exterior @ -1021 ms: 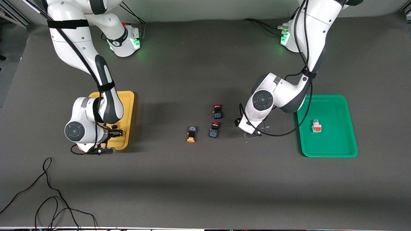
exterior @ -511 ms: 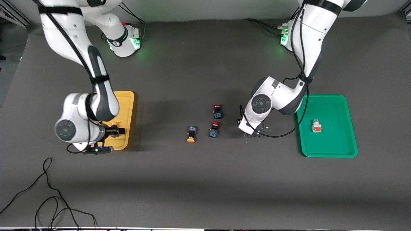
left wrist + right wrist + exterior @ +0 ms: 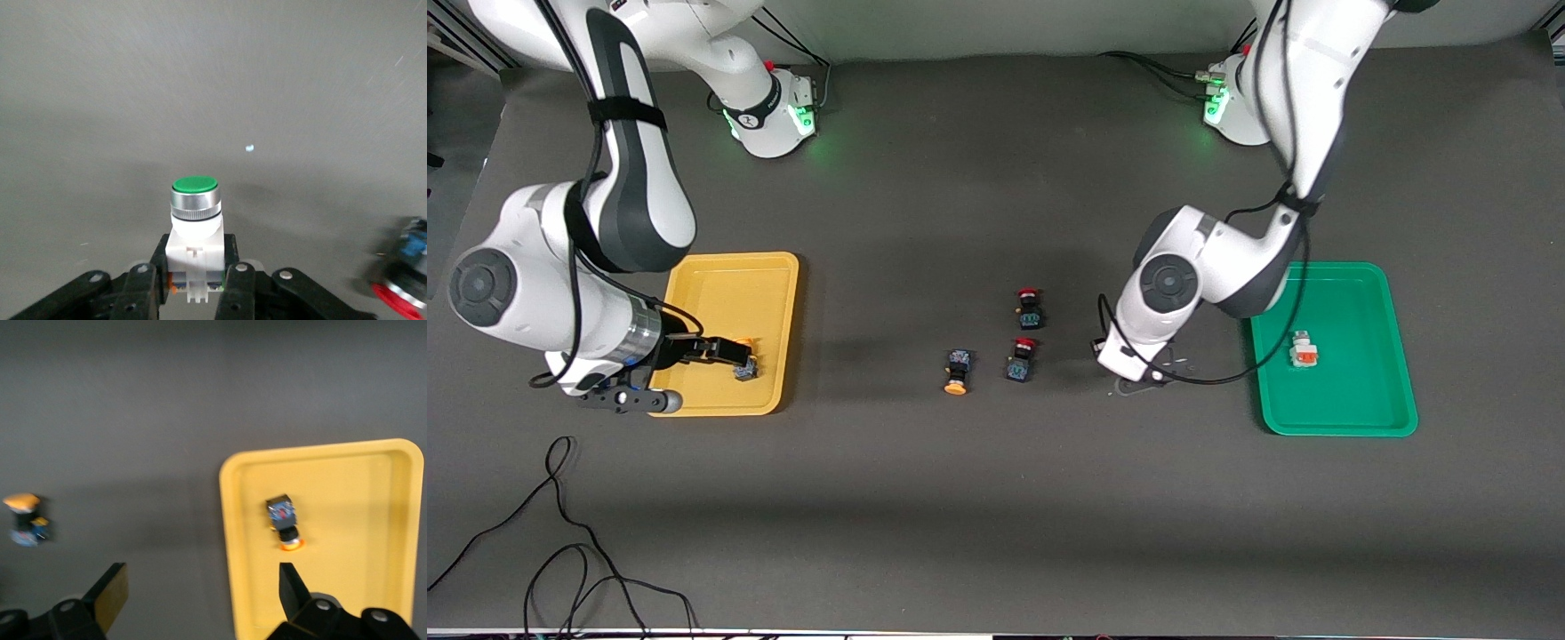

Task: Place green and yellow buttons in trays
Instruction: 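Carry the white button to the green tray while the right gripper reaches a yellow button, then release the white button in the green tray while the right gripper grasps a yellow button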

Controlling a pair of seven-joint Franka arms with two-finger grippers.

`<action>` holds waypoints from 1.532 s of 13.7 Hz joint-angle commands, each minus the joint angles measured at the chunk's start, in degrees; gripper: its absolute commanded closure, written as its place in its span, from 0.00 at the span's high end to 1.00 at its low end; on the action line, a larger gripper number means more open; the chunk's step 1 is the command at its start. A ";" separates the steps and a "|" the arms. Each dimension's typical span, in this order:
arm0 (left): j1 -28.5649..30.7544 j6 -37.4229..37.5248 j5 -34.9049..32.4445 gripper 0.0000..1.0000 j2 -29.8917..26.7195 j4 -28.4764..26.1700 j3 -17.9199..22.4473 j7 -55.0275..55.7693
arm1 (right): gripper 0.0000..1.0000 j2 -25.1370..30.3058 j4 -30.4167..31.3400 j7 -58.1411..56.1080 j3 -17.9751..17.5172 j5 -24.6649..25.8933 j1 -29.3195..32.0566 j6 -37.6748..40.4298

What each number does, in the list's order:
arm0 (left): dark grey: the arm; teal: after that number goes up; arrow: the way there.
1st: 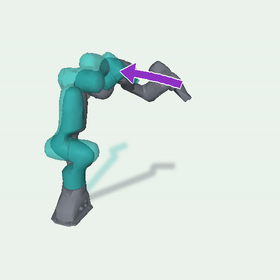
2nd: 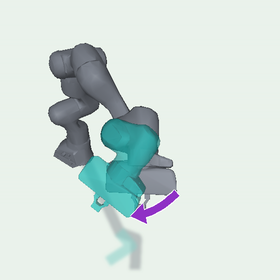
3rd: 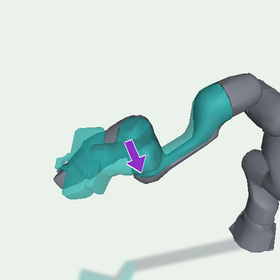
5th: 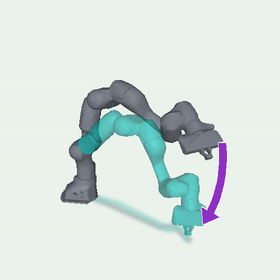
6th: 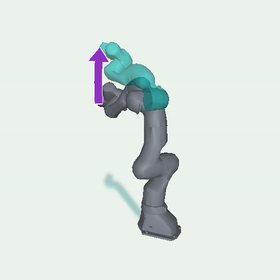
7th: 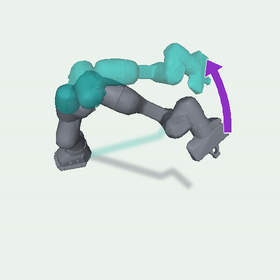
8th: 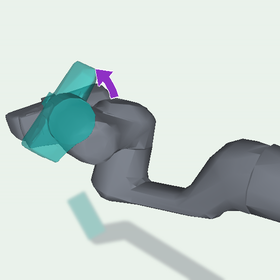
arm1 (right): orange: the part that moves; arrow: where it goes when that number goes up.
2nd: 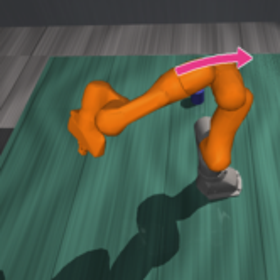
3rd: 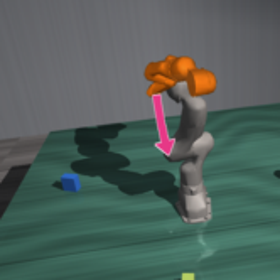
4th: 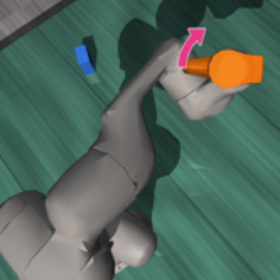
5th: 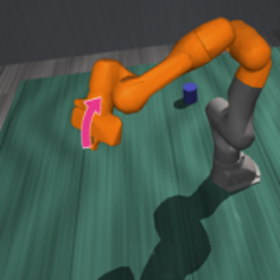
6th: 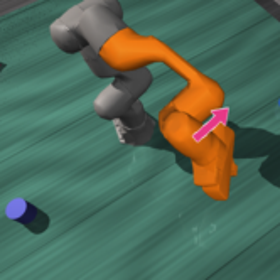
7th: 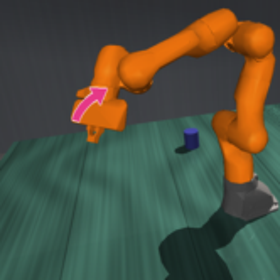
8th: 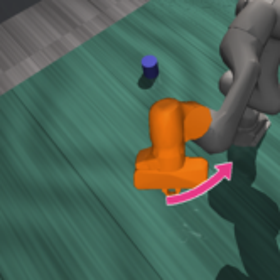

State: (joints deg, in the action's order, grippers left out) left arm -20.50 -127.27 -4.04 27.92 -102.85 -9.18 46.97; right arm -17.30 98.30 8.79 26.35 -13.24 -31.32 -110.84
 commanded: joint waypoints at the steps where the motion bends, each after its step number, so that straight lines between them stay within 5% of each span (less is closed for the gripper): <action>1: 2.12 13.32 1.31 0.06 -5.85 6.14 -0.31 -3.45 | 1.00 -4.48 -6.61 8.50 -1.55 -1.52 -3.03 1.07; 5: 8.87 24.42 6.85 0.06 -11.82 8.64 -0.13 -17.32 | 1.00 -13.09 -14.43 16.84 -1.82 -6.18 -8.66 -0.42; 11: 25.91 29.63 2.22 0.06 -16.32 5.04 0.22 -38.67 | 1.00 -26.02 -19.11 28.38 -2.52 -6.27 -16.75 -11.31; 14: 33.74 21.84 -0.43 0.07 -16.05 -0.57 0.31 -49.40 | 1.00 -31.29 -19.28 29.87 -4.45 -6.09 -17.90 -15.27; 19: 38.69 -4.52 -5.00 0.08 -12.29 -19.02 0.31 -53.03 | 0.99 -34.29 -18.84 29.97 -7.10 -5.57 -18.95 -18.71; 20: 38.78 -9.17 -5.88 0.08 -10.71 -21.57 0.48 -53.03 | 0.95 -34.56 -18.76 29.97 -7.10 -5.57 -19.39 -18.71; 21: 39.21 -12.79 -5.97 0.08 -9.21 -22.99 1.00 -53.03 | 0.81 -34.73 -18.67 29.79 -7.10 -5.57 -19.83 -18.71</action>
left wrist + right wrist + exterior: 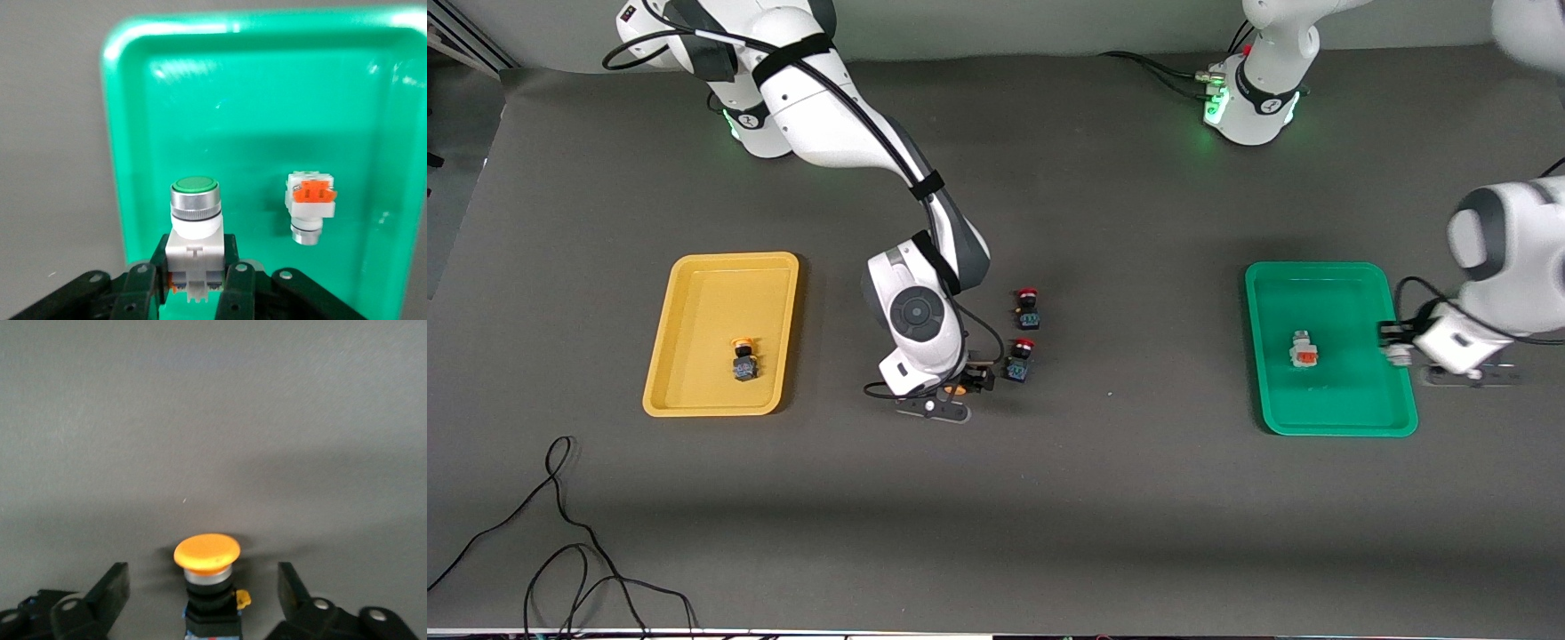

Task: Place green and yellow buttons in trays
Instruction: 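Release the white button in the green tray while the right gripper grasps a yellow button, then carry the yellow button to the yellow tray while the left gripper withdraws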

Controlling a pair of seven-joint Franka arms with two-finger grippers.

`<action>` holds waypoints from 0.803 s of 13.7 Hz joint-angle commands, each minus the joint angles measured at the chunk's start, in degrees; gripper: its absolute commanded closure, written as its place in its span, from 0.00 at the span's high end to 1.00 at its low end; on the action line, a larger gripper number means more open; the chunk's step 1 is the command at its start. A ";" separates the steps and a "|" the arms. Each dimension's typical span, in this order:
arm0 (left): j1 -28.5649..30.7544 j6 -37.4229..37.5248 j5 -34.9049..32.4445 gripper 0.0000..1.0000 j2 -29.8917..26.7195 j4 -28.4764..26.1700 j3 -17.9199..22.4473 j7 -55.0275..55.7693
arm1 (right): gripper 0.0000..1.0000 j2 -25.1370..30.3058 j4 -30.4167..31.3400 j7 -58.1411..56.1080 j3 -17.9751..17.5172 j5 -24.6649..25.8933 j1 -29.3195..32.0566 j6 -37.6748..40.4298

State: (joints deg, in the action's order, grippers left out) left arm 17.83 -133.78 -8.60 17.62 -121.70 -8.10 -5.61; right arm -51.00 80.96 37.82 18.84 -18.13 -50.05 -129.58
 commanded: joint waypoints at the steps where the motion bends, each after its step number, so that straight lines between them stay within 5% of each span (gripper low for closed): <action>1: 1.68 -8.32 -1.59 0.08 3.45 -4.25 0.01 -0.54 | 0.52 -1.12 -1.24 0.59 0.41 -0.60 -1.19 0.12; 2: 1.69 -9.56 -1.85 0.08 4.77 -3.99 0.01 -0.89 | 0.11 -1.20 -1.15 0.51 0.41 -0.68 -1.19 0.12; 3: 1.69 -9.92 -1.86 0.09 5.14 -3.98 0.01 -0.98 | 0.00 -1.20 -1.15 0.77 0.32 -0.77 -1.19 0.12; 4: 1.69 -9.40 -1.86 0.27 5.05 -3.64 0.01 -1.59 | 0.00 -1.20 -1.15 0.59 0.32 -0.77 -1.19 0.12; 5: 1.69 -8.70 -1.86 0.78 4.96 -2.94 0.01 -2.90 | 0.00 -1.20 -1.15 0.33 0.32 -0.77 -1.11 0.12; 6: 1.69 -7.13 -1.86 1.00 4.79 -1.80 0.01 -4.39 | 0.00 -1.29 -1.15 0.50 0.41 -0.77 -1.10 0.12; 11: 1.42 14.90 -1.59 1.00 1.63 12.16 -0.43 -5.28 | 0.00 8.08 -1.06 -3.43 1.11 -0.68 3.01 11.51</action>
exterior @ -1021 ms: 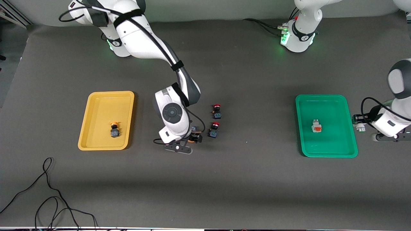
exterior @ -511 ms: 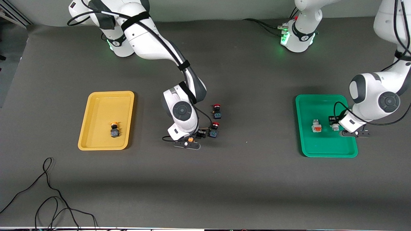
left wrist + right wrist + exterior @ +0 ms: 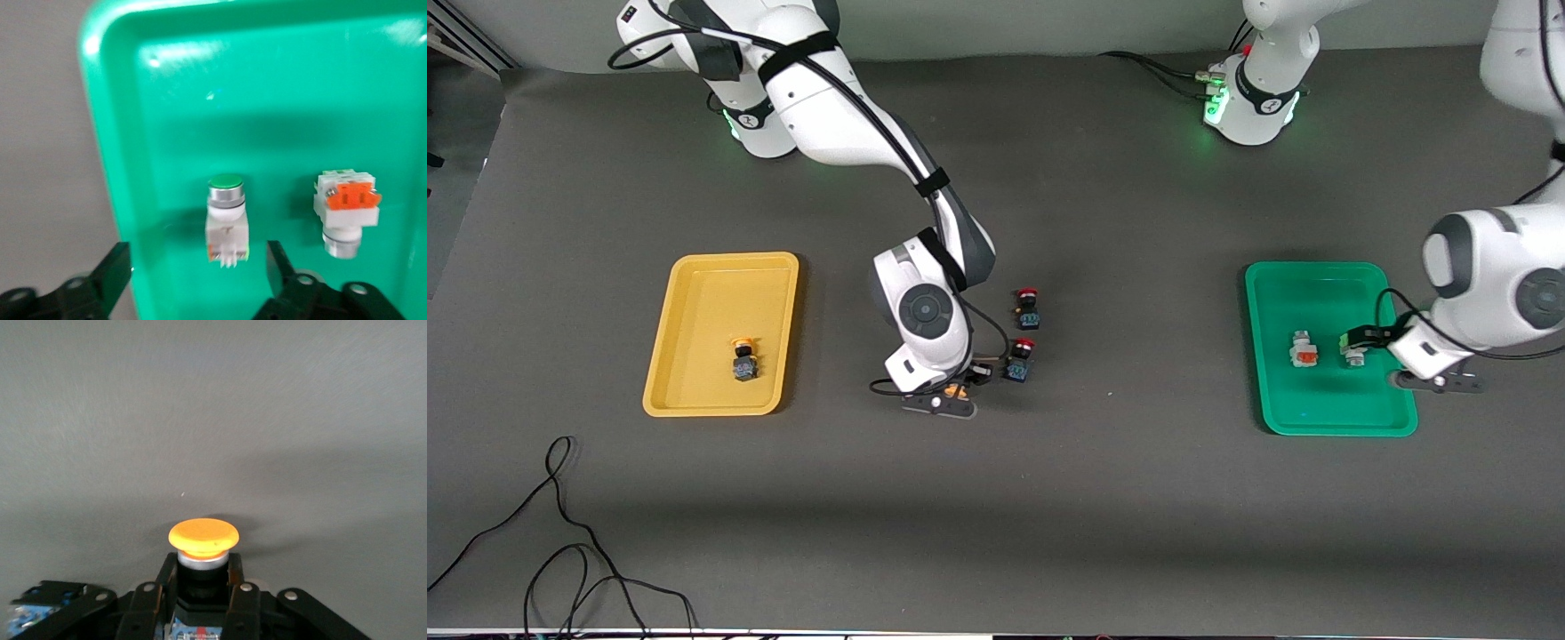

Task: Place green and yellow buttons in trays
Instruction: 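Carry the yellow button to the yellow tray while the left gripper withdraws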

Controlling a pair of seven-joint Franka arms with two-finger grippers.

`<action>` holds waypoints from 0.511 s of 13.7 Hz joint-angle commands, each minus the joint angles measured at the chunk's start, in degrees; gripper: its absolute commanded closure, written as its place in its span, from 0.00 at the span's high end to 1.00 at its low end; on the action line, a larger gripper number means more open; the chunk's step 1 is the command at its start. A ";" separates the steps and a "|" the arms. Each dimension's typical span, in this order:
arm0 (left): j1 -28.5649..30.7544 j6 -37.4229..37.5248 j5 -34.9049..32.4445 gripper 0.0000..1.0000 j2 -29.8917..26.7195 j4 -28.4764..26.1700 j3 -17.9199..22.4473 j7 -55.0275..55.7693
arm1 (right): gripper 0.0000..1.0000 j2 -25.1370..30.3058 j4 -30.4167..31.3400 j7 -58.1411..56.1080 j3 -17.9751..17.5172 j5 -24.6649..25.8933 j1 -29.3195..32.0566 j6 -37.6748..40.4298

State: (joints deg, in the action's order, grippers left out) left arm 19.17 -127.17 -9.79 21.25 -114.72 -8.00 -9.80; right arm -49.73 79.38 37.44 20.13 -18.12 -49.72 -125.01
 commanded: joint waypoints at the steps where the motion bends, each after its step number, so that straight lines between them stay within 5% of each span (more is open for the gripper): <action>1: 0.08 12.09 0.12 1.00 -2.87 7.73 -0.70 -2.31 | 0.00 9.71 0.60 -3.86 -0.09 -0.60 4.00 11.06; 7: 0.08 31.27 6.53 1.00 -12.35 18.13 -0.61 -7.42 | 0.00 22.91 0.77 -24.74 6.67 -0.95 13.31 33.92</action>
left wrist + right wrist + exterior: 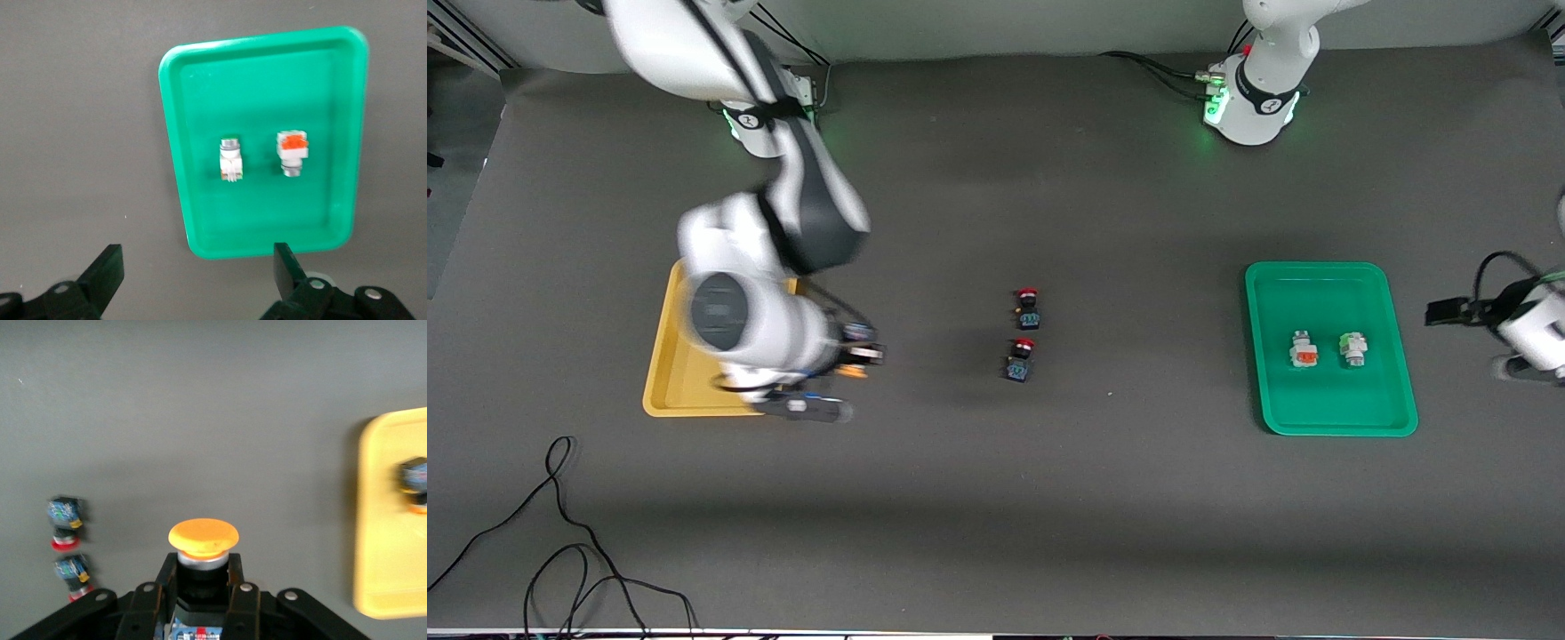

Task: Place green and yellow buttons in trays
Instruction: 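Carry the yellow button to the yellow tray while the left gripper withdraws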

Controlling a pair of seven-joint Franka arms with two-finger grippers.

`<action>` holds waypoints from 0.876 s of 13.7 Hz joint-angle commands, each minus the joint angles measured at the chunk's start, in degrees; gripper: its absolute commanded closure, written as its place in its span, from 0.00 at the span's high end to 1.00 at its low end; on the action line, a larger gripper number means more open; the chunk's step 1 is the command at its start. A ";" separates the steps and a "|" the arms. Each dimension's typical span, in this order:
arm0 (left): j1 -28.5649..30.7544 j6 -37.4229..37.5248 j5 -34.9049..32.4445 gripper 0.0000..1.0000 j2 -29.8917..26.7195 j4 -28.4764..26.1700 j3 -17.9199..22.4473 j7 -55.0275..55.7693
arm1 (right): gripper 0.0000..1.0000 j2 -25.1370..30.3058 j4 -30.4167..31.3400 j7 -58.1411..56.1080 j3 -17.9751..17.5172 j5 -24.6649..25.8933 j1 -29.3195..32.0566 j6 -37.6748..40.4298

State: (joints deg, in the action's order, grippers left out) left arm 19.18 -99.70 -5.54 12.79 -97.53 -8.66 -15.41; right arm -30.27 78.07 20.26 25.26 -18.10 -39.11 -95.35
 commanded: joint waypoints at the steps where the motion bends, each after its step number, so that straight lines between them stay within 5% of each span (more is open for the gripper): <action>1: -0.46 5.12 2.55 1.00 -5.82 0.85 -0.04 -1.73 | 0.00 4.24 2.17 -11.69 2.33 -0.88 4.81 6.56; 7: -9.13 10.92 5.45 1.00 -11.03 3.91 0.74 4.23 | 0.00 3.73 7.96 -35.86 3.65 -0.62 18.34 4.14; 12: -24.96 12.08 5.45 1.00 -11.03 5.86 12.15 10.56 | 0.00 3.02 22.44 -45.99 3.74 -0.53 21.09 -14.46</action>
State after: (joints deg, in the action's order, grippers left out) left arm -0.41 -89.34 -0.46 1.63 -93.11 -1.30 -6.83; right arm -28.07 93.70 -22.26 29.04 -18.10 -16.99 -102.01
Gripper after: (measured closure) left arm 0.000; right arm 0.670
